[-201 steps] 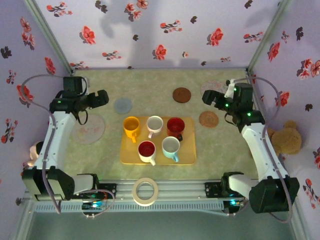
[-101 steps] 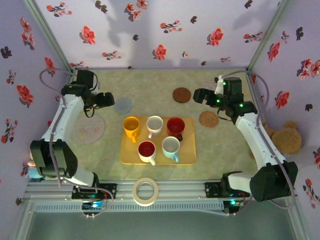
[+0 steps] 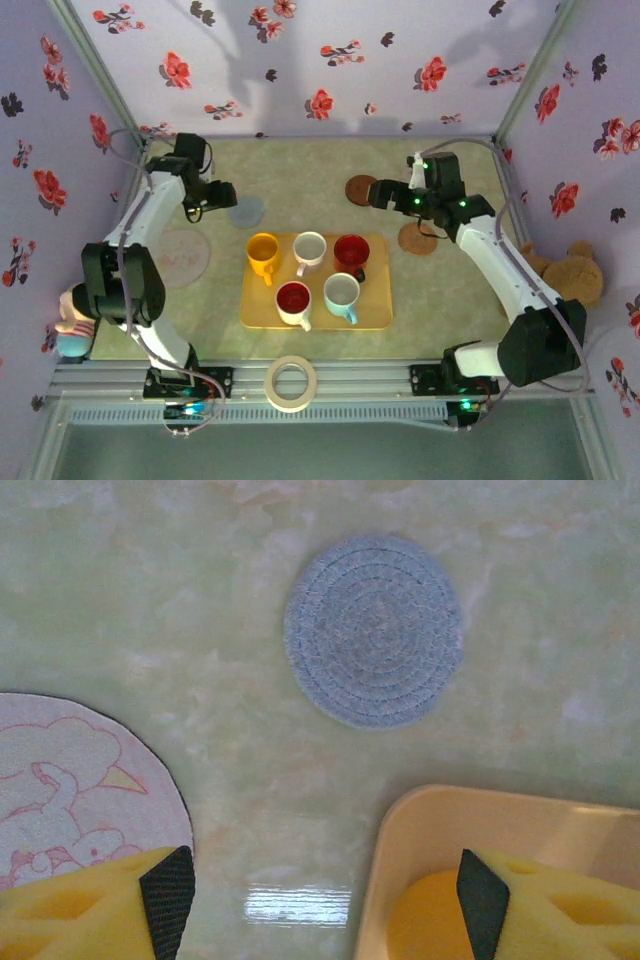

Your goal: Place the cup by the coaster

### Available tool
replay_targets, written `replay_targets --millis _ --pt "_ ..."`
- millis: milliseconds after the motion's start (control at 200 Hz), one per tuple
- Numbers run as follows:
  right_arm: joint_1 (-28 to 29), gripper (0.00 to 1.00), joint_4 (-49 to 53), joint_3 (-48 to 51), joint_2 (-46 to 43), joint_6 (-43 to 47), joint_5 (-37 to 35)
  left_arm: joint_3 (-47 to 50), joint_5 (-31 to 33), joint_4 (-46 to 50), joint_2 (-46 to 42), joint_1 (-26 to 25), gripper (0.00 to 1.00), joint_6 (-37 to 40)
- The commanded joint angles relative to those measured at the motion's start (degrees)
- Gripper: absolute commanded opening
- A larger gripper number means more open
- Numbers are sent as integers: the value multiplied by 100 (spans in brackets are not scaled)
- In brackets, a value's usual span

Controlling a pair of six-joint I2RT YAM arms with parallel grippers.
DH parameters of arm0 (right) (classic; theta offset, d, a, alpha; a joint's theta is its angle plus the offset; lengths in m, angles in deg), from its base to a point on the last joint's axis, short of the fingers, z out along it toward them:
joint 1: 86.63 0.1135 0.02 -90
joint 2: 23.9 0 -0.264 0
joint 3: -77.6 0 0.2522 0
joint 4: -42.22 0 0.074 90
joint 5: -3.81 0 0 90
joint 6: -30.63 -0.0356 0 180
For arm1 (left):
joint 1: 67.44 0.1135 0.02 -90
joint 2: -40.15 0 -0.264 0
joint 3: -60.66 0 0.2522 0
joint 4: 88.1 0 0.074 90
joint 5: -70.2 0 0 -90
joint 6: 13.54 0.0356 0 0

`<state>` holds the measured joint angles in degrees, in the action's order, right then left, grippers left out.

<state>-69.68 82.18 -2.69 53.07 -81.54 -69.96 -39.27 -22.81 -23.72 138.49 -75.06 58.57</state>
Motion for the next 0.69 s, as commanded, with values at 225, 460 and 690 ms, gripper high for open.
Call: replay_targets --millis 225,460,690 --pt "168 100 -16 -351 254 -87 -209 -764 45 140 810 -101 56 -66" --pt "221 100 -140 -419 401 -137 -135 -1219 28 54 1288 -270 32 -66" --pt "271 100 127 -1074 829 194 155 -1332 -16 11 1733 -391 0 14"
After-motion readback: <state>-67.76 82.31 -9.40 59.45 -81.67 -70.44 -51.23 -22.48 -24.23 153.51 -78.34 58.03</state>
